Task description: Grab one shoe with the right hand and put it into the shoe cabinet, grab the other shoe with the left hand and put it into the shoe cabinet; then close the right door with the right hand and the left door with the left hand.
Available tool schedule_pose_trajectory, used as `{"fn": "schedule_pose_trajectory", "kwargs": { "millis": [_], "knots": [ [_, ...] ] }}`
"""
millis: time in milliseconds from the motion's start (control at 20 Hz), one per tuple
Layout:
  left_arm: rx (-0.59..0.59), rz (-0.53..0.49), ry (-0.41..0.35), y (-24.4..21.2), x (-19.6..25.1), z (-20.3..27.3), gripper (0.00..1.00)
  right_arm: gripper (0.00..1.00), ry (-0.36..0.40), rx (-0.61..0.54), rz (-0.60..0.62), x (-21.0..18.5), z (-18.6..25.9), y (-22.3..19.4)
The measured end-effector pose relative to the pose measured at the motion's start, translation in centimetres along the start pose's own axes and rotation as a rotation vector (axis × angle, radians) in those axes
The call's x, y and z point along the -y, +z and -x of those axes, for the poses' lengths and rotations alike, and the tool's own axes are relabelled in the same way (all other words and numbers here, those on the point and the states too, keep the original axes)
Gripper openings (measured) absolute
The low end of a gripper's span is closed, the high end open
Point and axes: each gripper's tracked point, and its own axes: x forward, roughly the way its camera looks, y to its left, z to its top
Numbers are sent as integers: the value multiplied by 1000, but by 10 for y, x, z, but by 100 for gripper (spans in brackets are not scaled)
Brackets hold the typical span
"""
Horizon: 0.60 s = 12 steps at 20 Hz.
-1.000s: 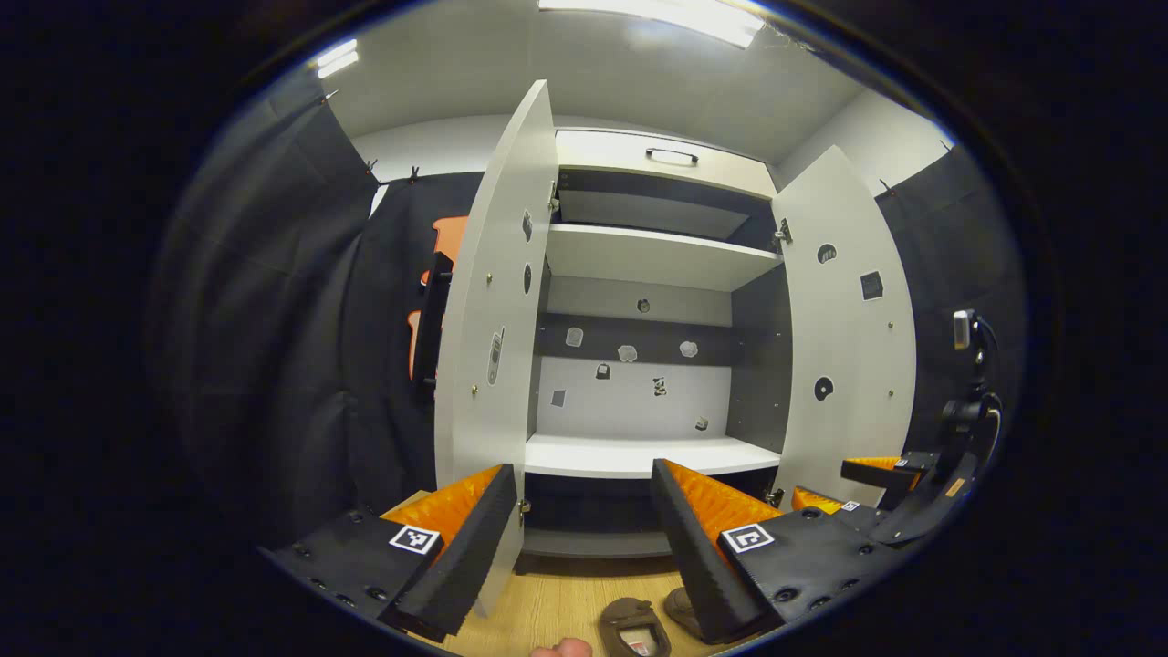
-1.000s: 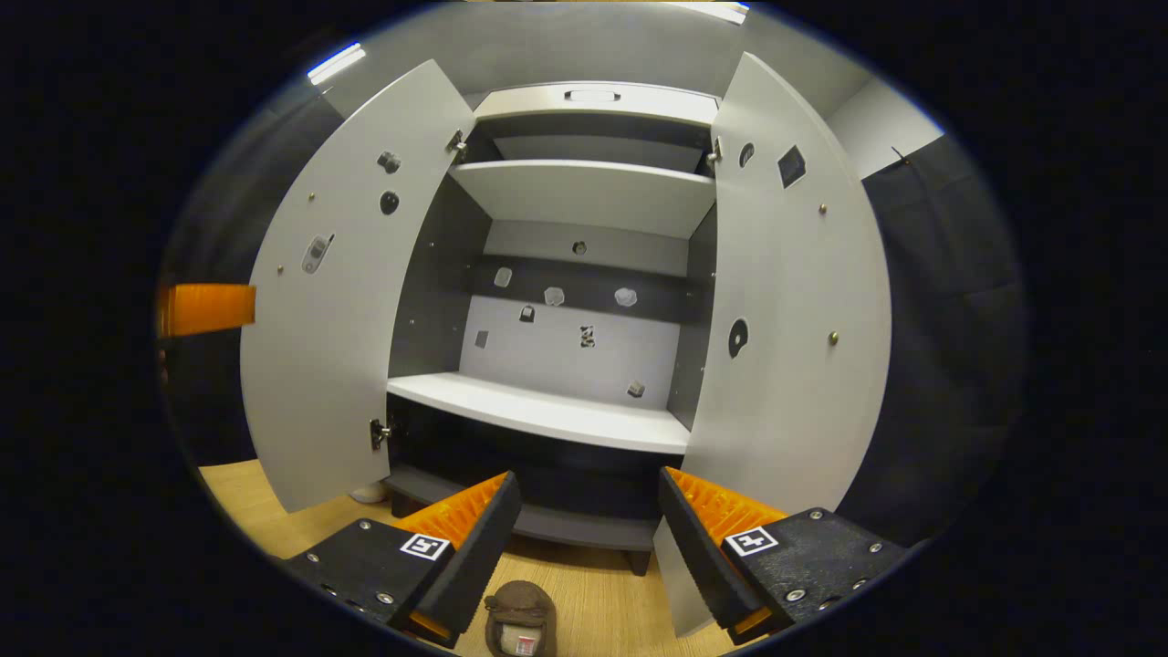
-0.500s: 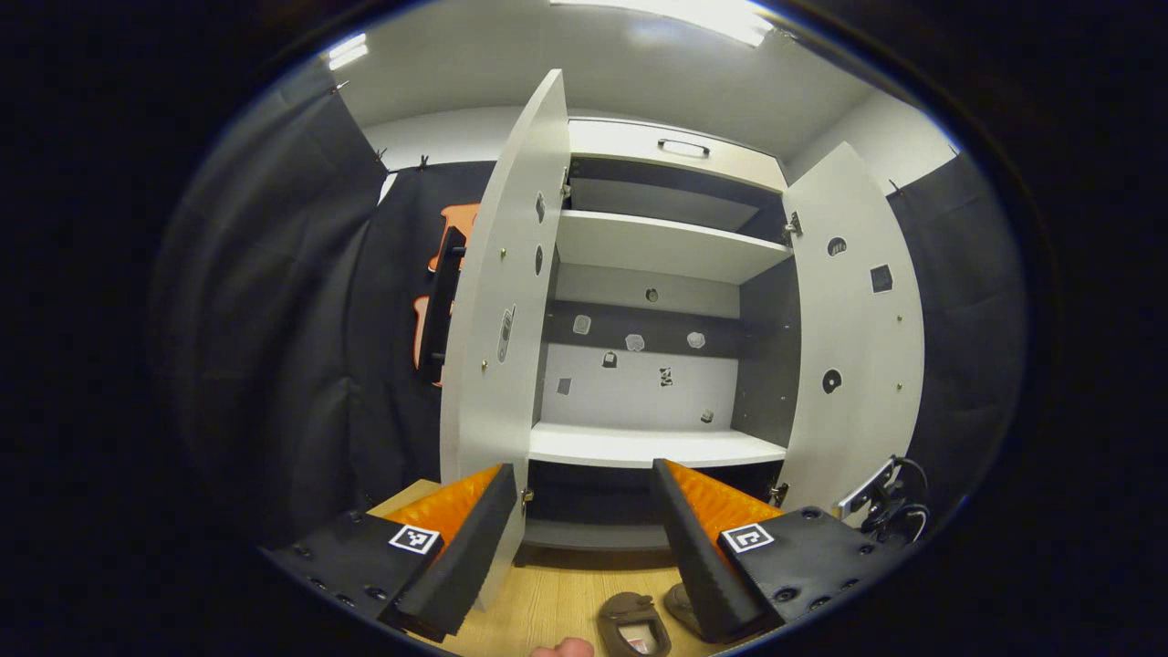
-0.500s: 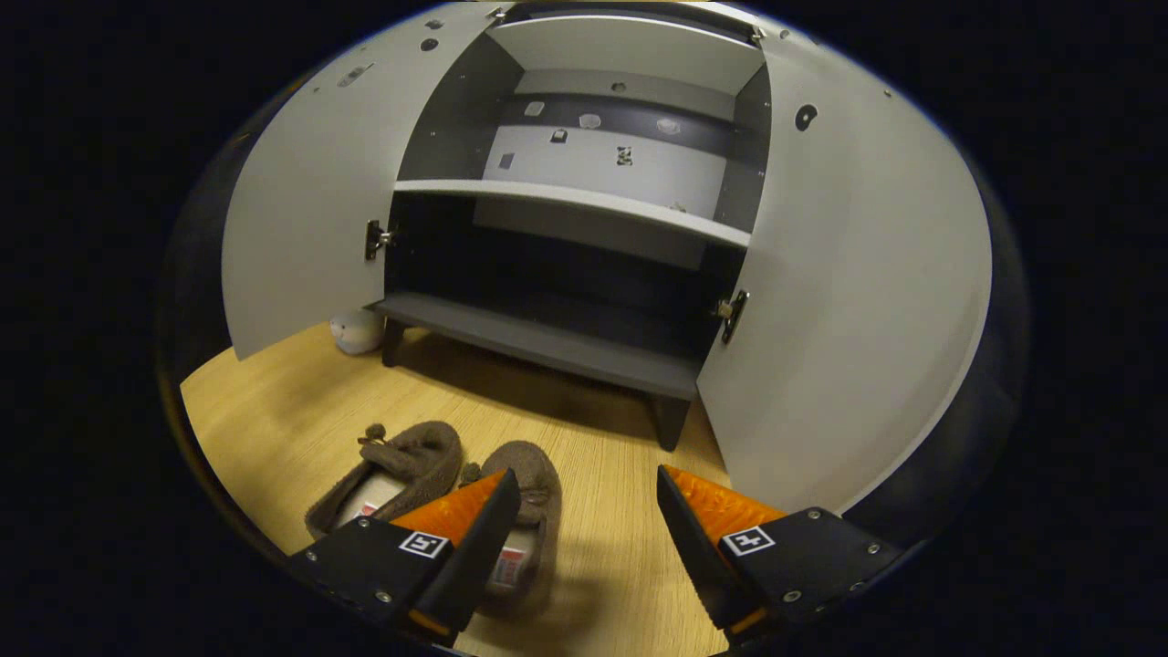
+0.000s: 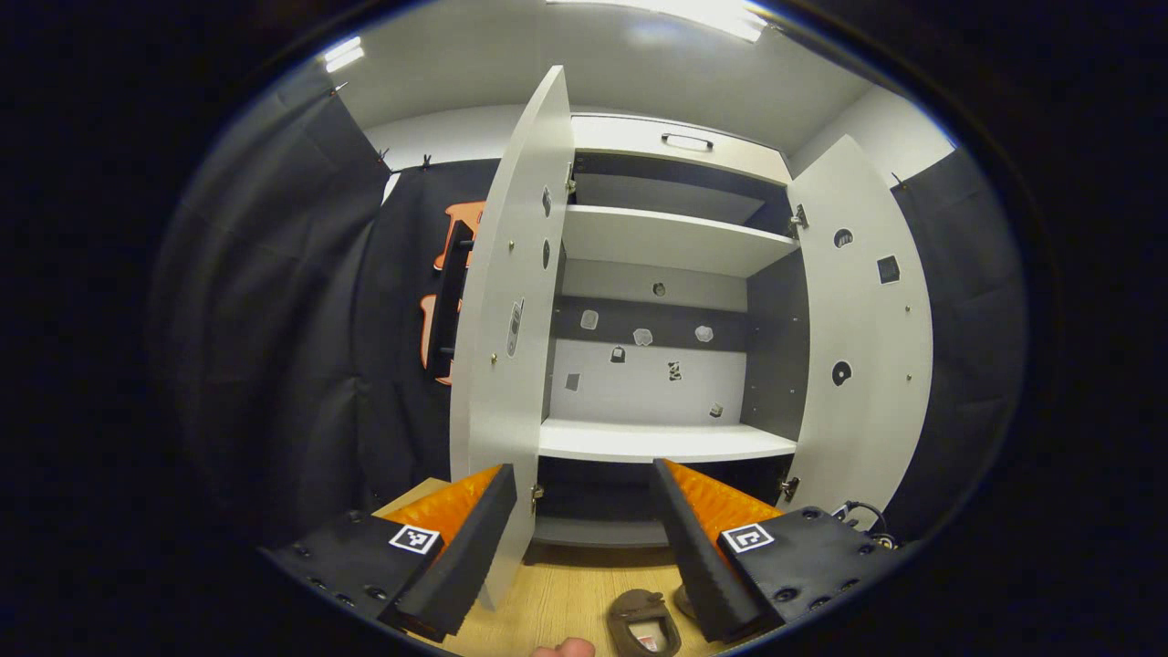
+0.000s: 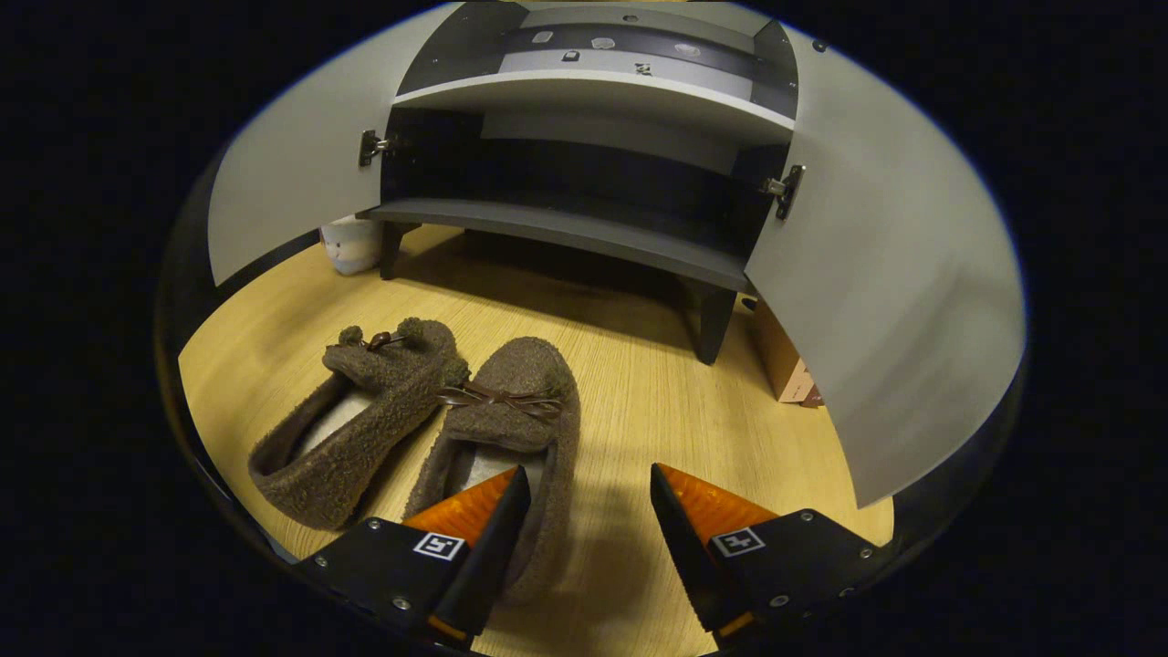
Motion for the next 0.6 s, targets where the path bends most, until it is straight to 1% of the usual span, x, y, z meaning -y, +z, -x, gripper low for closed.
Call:
{"fn": "schedule_pose_trajectory", "kwargs": {
  "millis": [150, 200, 250, 300, 350, 400, 450, 500, 550, 600],
  "knots": [
    [-5, 1, -4, -2, 3, -1, 96, 75, 43, -31, -10, -7, -20, -1],
    [-8, 4, -6, -3, 4, -1, 96, 71, 41, -30, -13, -6, -28, 1],
    [-9, 7, -4, -3, 4, -1, 96, 69, 23, -28, -7, -1, -38, 2],
    [-12, 10, -4, -5, 4, 0, 96, 62, 41, -53, -12, -3, -44, -2],
    [-15, 12, -3, -5, 3, 1, 96, 58, 49, -41, -39, -7, -46, 2],
    [-17, 14, 1, -7, 2, 1, 96, 46, 64, -48, -45, -12, -49, 1],
    [-18, 16, 5, -7, 1, 2, 96, 39, 79, -38, -35, -13, -49, 1],
    [-20, 20, 9, -8, 0, 1, 96, 24, 76, -18, -23, -13, -49, 2],
    [-22, 22, 11, -8, 0, 1, 96, 19, 55, -7, -16, -10, -47, 3],
    [-22, 23, 14, -9, -1, 2, 96, 8, 51, -3, -26, -11, -46, 4]
  ]
}}
